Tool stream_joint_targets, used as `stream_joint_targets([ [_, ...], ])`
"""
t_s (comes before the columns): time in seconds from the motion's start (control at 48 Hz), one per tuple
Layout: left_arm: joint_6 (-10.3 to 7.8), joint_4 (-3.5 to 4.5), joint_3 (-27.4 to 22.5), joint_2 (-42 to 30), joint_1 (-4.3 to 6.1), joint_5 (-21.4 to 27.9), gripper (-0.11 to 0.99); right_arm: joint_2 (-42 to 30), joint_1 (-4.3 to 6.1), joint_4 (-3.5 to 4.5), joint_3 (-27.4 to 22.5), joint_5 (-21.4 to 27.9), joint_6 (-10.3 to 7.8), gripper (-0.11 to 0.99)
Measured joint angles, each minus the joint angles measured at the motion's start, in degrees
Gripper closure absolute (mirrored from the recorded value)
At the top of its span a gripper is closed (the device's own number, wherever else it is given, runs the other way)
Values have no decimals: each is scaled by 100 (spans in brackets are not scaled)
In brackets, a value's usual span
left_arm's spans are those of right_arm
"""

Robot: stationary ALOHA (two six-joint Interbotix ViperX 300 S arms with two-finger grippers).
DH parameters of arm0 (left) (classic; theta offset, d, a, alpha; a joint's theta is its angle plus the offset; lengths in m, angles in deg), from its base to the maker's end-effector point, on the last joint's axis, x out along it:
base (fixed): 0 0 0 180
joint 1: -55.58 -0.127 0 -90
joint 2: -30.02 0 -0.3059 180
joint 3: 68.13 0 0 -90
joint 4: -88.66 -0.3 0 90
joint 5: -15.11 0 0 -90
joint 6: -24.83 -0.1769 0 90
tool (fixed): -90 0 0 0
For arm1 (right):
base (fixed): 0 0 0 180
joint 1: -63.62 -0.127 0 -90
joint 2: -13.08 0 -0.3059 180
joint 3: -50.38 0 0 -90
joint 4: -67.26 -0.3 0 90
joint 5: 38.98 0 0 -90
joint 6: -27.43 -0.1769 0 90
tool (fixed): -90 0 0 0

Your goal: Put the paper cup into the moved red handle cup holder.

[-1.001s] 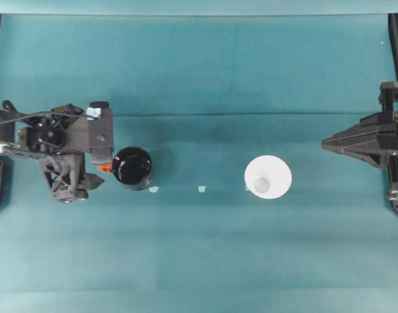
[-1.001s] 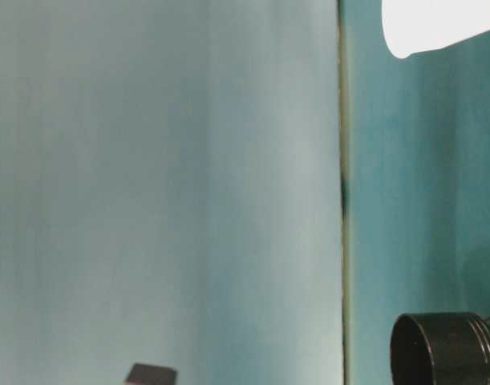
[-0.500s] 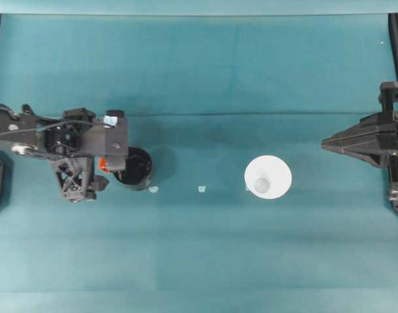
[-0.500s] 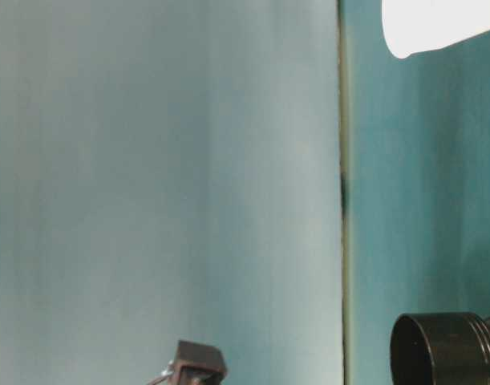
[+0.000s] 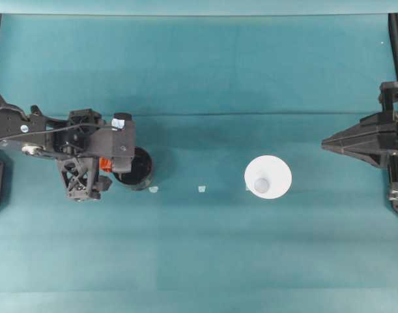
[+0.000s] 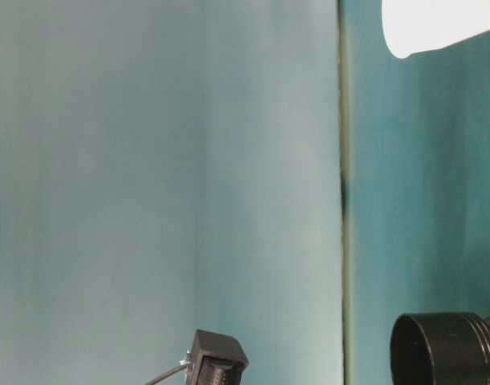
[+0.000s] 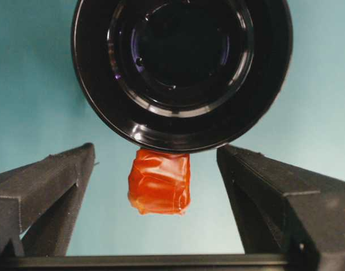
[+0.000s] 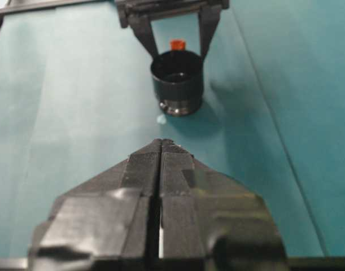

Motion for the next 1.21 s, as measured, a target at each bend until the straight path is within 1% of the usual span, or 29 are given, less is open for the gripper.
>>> stream_joint_targets([
  [0.104, 18, 0, -9, -9, 0, 0, -6, 0, 9, -9, 0, 0, 0, 99],
  [0.146, 18, 0, -9, -9, 0, 0, -3, 0, 9, -9, 0, 0, 0, 99],
  [0.188, 18, 0, -9, 0, 0, 0, 2, 0, 9, -9, 0, 0, 0, 99],
  [0.25, 9, 0, -9, -9, -9, 0, 16, 0, 9, -9, 0, 0, 0, 99],
  [0.271, 9, 9, -9, -9, -9, 0, 22, 0, 9, -9, 0, 0, 0, 99],
  [0.375, 18, 0, -9, -9, -9, 18, 54, 0, 0, 0, 0, 0, 0, 99],
  [0.396, 0, 0, -9, -9, -9, 18, 58, 0, 0, -9, 0, 0, 0, 99],
  [0.417, 0, 9, -9, 0, 0, 18, 60, 0, 9, -9, 0, 0, 0, 99],
  [0.438, 18, 9, 0, -9, 0, 18, 60, 0, 9, 0, 0, 0, 0, 99],
  [0.459, 18, 0, -9, -9, 0, 18, 60, 0, 9, -9, 0, 0, 0, 99],
  [0.584, -9, 9, -9, -9, -9, 26, 60, 0, 9, -9, 0, 0, 0, 99],
  [0.625, -9, 0, -18, -9, 0, 26, 60, 0, 9, -9, 0, 0, 0, 99],
  [0.667, 0, 9, -18, -9, -9, 26, 60, 0, 9, -9, 0, 0, 0, 99],
  [0.73, 0, 0, -18, 0, 0, 18, 60, 0, 9, 0, 0, 0, 0, 99],
  [0.917, 0, 9, -18, -9, 0, 26, 60, 0, 9, -9, -9, 0, 0, 99],
  [1.001, 0, 0, -79, 18, -9, 105, 60, 0, 9, -9, 0, 0, 0, 99],
  [1.042, 26, 9, -185, 79, -9, 264, 60, 0, 9, 0, 0, 0, 0, 99],
  [1.084, 9, 0, -325, 193, 0, 431, 60, 0, 9, -9, 0, 9, 0, 99],
  [1.105, 9, 9, -404, 264, -9, 545, 60, 0, 9, -9, 0, 18, 0, 99],
  [1.209, 26, 0, -905, 765, -9, 1239, 60, 0, 9, 0, 0, 88, 0, 99],
])
